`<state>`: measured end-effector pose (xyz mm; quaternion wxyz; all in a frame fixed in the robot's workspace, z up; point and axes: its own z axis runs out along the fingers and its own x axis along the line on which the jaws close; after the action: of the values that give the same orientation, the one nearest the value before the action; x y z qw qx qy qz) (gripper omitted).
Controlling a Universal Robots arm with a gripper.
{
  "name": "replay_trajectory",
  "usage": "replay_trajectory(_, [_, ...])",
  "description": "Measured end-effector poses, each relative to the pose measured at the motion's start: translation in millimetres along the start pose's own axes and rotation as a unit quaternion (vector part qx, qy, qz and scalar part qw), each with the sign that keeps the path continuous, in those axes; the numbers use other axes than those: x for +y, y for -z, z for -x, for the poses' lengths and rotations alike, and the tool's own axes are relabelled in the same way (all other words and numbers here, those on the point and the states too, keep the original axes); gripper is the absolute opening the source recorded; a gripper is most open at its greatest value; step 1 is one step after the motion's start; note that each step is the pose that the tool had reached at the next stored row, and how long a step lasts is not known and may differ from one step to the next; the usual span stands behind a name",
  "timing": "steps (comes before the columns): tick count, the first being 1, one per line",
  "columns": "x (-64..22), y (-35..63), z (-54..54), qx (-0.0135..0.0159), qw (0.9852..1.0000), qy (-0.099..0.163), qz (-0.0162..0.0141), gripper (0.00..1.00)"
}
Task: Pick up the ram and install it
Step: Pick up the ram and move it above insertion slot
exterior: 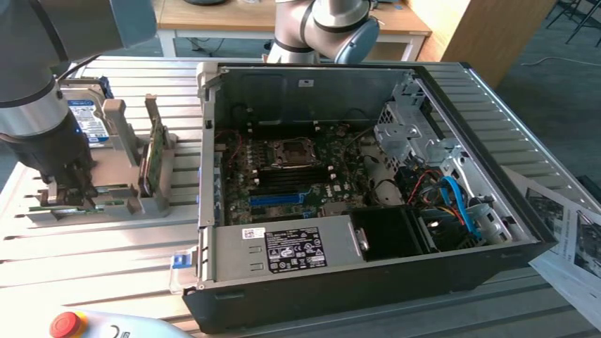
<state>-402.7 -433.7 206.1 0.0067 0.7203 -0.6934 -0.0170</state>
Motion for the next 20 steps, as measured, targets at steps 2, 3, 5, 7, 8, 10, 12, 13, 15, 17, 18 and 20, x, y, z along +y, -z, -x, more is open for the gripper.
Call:
replay_trajectory(2, [0.0,-0.7,0.0,0.0000,1.0000,0.000,0.0000,0.30])
replay_trajectory(3, [-0.1,-1.1,0.0,0.0000,1.0000,0.000,0.0000,0.30])
replay_trajectory(5, [-0.1,-1.9,0.0,0.0000,1.0000,0.000,0.0000,0.30])
replay_trajectory(7, [-0.1,-2.7,0.0,0.0000,1.0000,0.000,0.0000,0.30])
replay_trajectory(8, [-0.1,-3.0,-0.1,0.0000,1.0000,0.000,0.0000,0.30])
replay_trajectory(10, [-0.1,-3.4,-0.1,0.0000,1.0000,0.000,0.0001,0.30])
replay_trajectory(12, [-0.2,-4.0,-0.1,0.0000,1.0000,0.000,0.0000,0.30])
replay_trajectory(13, [-0.1,-4.0,-0.1,0.0001,1.0000,0.000,0.0001,0.30])
replay_trajectory(15, [-0.1,-4.0,-0.1,0.0000,1.0000,0.000,0.0000,0.30])
replay_trajectory(17, [-0.2,-4.1,-0.1,0.0000,1.0000,0.000,0.0000,0.30])
replay_trajectory(18, [-0.2,-4.1,-0.1,0.0000,1.0000,0.000,0.0000,0.30])
replay_trajectory(20, [-0.2,-4.1,-0.1,0.0000,1.0000,0.000,0.0000,0.28])
